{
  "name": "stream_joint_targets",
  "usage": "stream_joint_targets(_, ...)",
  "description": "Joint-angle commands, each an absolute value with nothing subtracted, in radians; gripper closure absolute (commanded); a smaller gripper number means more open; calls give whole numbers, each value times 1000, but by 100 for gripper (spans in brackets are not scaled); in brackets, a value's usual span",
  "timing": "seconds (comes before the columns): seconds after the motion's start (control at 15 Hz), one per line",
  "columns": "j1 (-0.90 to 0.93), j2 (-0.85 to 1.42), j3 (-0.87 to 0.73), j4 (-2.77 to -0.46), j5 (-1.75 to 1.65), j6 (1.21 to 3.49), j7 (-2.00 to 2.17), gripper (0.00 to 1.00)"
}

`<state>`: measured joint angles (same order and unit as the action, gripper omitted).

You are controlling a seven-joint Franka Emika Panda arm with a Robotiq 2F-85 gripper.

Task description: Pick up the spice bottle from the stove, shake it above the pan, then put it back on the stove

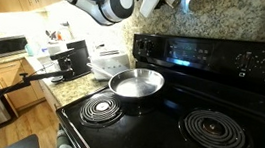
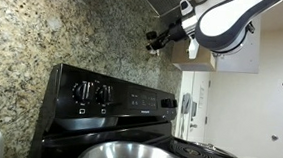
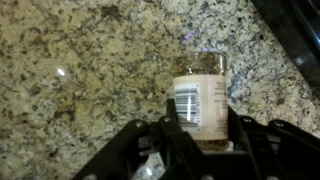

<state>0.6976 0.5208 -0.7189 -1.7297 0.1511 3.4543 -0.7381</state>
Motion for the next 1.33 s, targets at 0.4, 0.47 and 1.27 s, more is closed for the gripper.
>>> stream_joint_targets(0.4, 331, 411, -240, -1894, -137, 3452, -482, 82)
stream_joint_targets(0.47, 297, 412, -220, -1895, -152, 3454, -455, 82)
stream_joint_targets(1.27, 322, 502, -355, -1706, -76, 3455, -536, 82)
